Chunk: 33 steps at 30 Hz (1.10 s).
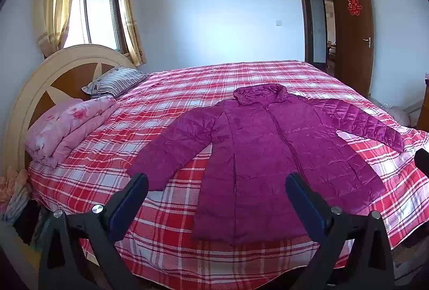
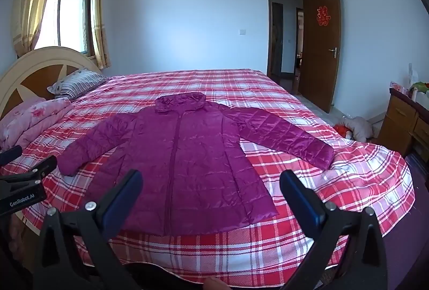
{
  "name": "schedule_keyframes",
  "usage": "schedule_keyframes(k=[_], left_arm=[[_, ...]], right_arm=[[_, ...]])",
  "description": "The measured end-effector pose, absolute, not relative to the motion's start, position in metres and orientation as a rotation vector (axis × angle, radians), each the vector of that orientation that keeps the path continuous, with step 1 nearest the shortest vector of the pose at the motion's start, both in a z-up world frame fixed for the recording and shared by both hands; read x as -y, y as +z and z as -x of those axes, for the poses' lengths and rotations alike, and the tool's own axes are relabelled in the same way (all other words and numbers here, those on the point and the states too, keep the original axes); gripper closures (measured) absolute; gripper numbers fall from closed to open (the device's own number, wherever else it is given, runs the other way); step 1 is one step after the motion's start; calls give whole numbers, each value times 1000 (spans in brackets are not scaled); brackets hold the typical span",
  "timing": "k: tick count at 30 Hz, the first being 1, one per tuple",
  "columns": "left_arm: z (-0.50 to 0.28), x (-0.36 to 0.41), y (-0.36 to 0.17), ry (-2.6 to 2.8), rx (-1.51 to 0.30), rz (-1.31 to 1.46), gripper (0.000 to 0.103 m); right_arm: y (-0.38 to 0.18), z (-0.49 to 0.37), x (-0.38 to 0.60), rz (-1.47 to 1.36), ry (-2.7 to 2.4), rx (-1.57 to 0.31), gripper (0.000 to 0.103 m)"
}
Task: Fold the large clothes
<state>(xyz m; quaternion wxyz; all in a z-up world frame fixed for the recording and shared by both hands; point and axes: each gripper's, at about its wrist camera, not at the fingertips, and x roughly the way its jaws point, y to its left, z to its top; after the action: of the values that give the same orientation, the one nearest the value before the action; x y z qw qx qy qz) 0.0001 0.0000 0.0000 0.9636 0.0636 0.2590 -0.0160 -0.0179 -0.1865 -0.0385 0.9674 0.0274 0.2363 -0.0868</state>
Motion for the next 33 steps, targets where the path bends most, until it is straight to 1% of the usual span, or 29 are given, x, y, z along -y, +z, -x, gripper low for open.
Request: schedule_keyframes(k=[5, 8, 12, 33], left_arm=[[3, -2, 1, -25, -517, -128, 1], [3, -8, -10, -22, -524, -124, 1], [-4, -4, -5, -20, -549, -127, 1], [-5, -10, -9, -18, -554, -110, 1]], right_arm=[[-38, 18, 178, -67, -182, -474, 0], [-42, 15, 186, -86, -163, -489, 0], [-46, 13, 187, -86, -161, -510, 0], [-52, 10, 184, -92, -162, -531, 0]])
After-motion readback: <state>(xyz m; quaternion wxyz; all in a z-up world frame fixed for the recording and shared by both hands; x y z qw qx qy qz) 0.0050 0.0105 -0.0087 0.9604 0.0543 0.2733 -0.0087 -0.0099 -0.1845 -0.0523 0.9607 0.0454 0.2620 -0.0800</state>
